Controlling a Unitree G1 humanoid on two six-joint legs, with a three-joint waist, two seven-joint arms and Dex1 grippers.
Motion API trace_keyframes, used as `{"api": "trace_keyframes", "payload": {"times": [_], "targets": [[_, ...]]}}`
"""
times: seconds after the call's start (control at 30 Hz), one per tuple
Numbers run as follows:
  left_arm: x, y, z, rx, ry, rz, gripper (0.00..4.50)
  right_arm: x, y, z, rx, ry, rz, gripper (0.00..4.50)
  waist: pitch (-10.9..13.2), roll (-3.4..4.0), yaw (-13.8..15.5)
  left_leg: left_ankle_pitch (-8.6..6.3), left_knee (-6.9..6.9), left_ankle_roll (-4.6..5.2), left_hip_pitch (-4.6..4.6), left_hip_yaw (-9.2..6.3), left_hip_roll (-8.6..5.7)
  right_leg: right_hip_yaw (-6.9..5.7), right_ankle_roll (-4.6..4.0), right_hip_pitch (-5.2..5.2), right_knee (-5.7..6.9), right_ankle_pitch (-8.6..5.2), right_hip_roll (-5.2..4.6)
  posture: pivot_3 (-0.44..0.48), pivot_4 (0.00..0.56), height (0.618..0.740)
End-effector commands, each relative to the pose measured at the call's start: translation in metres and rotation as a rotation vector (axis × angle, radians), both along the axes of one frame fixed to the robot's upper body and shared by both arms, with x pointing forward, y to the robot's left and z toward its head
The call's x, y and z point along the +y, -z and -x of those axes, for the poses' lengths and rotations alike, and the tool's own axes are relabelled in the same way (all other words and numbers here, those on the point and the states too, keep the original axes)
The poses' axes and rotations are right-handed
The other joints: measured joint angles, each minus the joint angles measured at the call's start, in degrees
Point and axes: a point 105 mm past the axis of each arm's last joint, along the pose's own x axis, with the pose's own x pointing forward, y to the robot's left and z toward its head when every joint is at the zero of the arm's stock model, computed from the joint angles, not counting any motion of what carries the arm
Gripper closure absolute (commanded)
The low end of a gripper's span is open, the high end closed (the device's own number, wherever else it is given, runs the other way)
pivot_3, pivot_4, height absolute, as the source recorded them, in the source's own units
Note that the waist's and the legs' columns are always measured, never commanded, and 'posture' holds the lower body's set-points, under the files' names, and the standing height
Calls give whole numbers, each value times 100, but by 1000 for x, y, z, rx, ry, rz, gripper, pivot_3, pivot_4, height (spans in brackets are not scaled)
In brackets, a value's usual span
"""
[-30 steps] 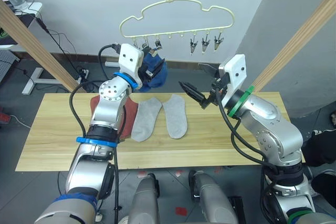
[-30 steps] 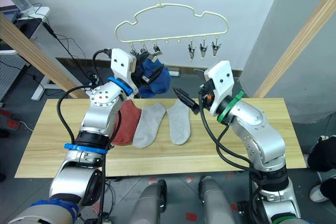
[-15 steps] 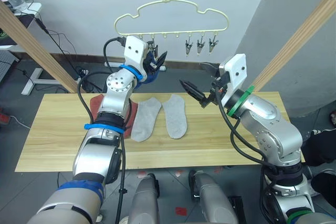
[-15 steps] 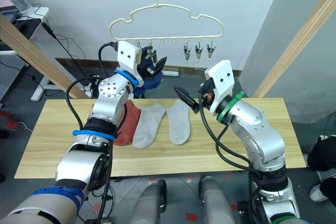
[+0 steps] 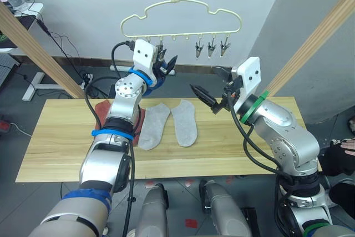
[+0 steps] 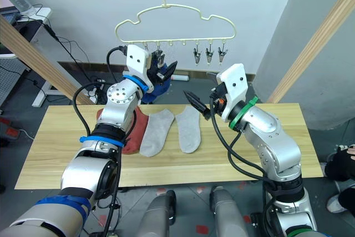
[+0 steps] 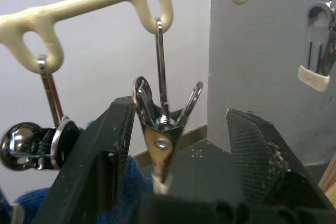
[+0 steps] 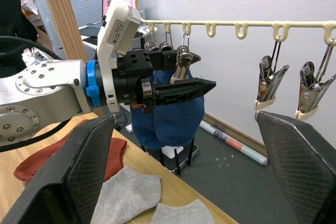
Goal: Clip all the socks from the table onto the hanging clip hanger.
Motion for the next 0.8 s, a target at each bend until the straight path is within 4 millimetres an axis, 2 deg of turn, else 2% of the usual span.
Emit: {"api": "trace_keyframes", "payload": {"times": [0.03, 0.8], "targets": [[-3, -22, 1, -50, 2, 67, 1516, 1, -8, 7, -43, -9, -8, 0, 0, 0, -7, 0, 0, 0, 0, 0, 0, 0, 0, 0, 1, 0, 0, -88, 287, 740], [-6, -40, 5, -128, -8, 157, 1516, 1, -7, 7, -45, -10, 3, 0, 0, 0, -28, 0, 4, 0, 0, 0, -1, 0, 1, 0, 3, 1, 0, -92, 280, 740]]}}
